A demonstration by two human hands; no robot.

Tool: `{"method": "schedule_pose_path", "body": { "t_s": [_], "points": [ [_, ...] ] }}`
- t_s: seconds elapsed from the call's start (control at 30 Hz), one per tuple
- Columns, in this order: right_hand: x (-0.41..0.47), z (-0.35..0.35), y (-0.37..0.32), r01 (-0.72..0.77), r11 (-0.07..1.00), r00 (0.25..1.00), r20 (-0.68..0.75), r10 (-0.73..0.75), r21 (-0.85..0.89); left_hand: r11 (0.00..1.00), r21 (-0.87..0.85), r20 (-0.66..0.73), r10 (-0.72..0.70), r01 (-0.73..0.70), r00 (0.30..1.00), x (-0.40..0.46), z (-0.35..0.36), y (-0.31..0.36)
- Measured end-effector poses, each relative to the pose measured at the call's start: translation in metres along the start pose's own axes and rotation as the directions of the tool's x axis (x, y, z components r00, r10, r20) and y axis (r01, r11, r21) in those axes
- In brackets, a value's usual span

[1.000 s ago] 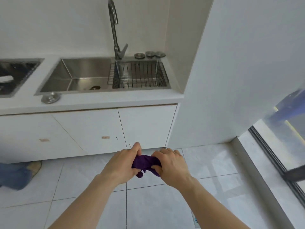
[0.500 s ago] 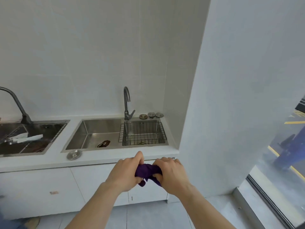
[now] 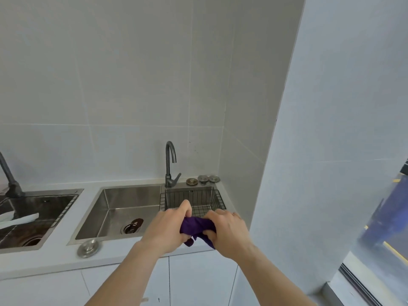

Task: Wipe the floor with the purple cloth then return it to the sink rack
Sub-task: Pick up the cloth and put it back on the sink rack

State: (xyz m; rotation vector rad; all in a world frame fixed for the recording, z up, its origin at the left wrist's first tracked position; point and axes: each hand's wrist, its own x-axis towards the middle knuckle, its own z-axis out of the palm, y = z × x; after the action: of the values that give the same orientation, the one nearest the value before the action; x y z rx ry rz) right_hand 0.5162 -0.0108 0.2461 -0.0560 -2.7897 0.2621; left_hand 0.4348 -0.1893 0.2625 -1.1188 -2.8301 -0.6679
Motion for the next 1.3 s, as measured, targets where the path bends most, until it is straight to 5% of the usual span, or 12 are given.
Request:
{"method": "schedule_pose_path", "body": {
  "t_s": [0.37,0.9,1.3],
  "points": [
    [0.107,0.054,0.036,-0.020,0.997,0.996,0.087,0.014,0.072,0.994,-0.094,0.071,-0.052,0.058,0.996,0.105,0.026,-0.072],
    [0.329,0.206,0.181,-0.072,0.974,0.939,0.344,-0.007,0.217,0.966,-0.061,0.243,-0.229,0.251,0.943,0.343,0.137,-0.194],
    [0.376,0.323,0.235,-0.135,0.965,0.875,0.483,0.010,0.223,0.935,-0.028,0.389,-0.315,0.353,0.866,0.410,0.227,-0.258]
  ]
}}
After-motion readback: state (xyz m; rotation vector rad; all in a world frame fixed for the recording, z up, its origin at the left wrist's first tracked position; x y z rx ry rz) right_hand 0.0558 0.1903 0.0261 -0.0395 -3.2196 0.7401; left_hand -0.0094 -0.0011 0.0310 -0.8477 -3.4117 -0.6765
